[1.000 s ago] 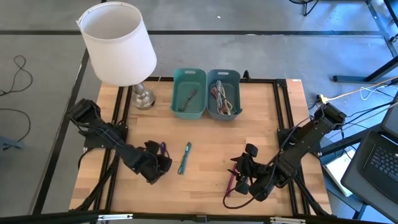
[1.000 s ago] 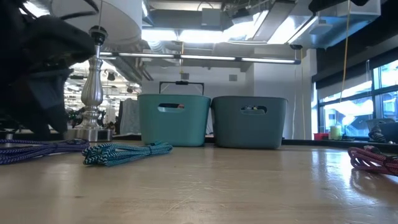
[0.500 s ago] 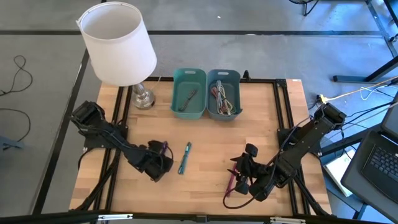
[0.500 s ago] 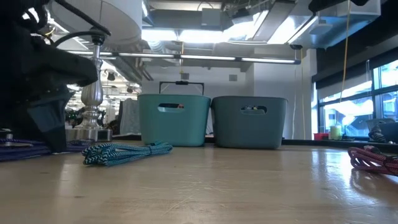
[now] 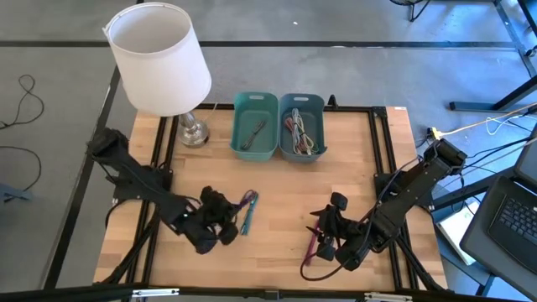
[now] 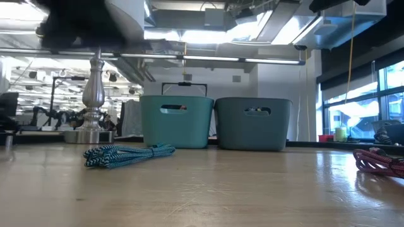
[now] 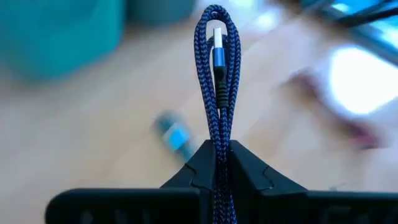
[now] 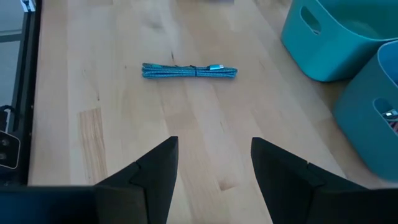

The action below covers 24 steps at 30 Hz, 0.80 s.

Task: Pick and place USB-C Cables
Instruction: Put the violet and black charger cable into the green bin

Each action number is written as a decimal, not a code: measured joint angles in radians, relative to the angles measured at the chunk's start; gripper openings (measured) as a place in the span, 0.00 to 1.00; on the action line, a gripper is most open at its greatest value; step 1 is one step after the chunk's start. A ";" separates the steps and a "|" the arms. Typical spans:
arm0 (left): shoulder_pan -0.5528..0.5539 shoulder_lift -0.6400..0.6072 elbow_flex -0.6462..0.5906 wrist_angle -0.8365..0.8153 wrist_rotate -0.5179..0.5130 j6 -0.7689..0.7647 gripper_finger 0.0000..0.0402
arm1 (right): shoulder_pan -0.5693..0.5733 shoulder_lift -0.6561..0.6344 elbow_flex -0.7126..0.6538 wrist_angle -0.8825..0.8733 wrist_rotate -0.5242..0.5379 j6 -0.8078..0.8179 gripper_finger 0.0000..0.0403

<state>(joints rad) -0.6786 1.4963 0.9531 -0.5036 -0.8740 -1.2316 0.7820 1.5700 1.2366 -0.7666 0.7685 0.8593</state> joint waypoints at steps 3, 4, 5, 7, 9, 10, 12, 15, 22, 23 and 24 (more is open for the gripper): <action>-0.015 -0.064 0.028 0.164 -0.057 0.323 0.04 | 0.000 0.000 0.000 0.000 0.002 0.000 0.51; -0.018 -0.078 0.028 0.239 -0.062 0.460 0.04 | 0.000 0.000 0.000 0.002 0.007 0.000 0.51; -0.020 -0.091 0.028 0.321 -0.053 0.610 0.04 | 0.000 0.000 0.000 0.007 0.010 0.000 0.51; -0.020 -0.102 0.028 0.482 0.008 0.906 0.04 | 0.000 0.000 0.000 0.010 0.011 0.000 0.51; -0.011 -0.098 0.028 0.642 0.102 1.141 0.04 | 0.000 0.000 0.000 0.017 0.011 0.000 0.51; -0.002 -0.095 0.025 0.720 0.160 1.231 0.04 | 0.000 0.000 0.000 0.018 0.014 0.000 0.51; 0.027 -0.093 0.011 0.847 0.276 1.365 0.04 | 0.000 0.000 0.000 0.025 0.021 -0.001 0.51; 0.087 -0.092 -0.011 0.930 0.412 1.424 0.04 | 0.000 0.000 0.000 0.054 0.025 -0.019 0.51; 0.223 -0.092 -0.092 1.067 0.614 1.377 0.04 | 0.000 0.000 0.000 0.216 0.025 -0.181 0.51; 0.236 -0.092 -0.099 1.091 0.645 1.375 0.04 | 0.000 0.000 0.000 0.249 0.026 -0.218 0.51; 0.248 -0.092 -0.107 1.124 0.681 1.375 0.04 | 0.000 0.000 0.000 0.282 0.026 -0.255 0.51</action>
<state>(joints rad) -0.4304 1.4048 0.8458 0.6203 -0.1927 0.1436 0.7818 1.5696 1.2366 -0.4851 0.7940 0.6047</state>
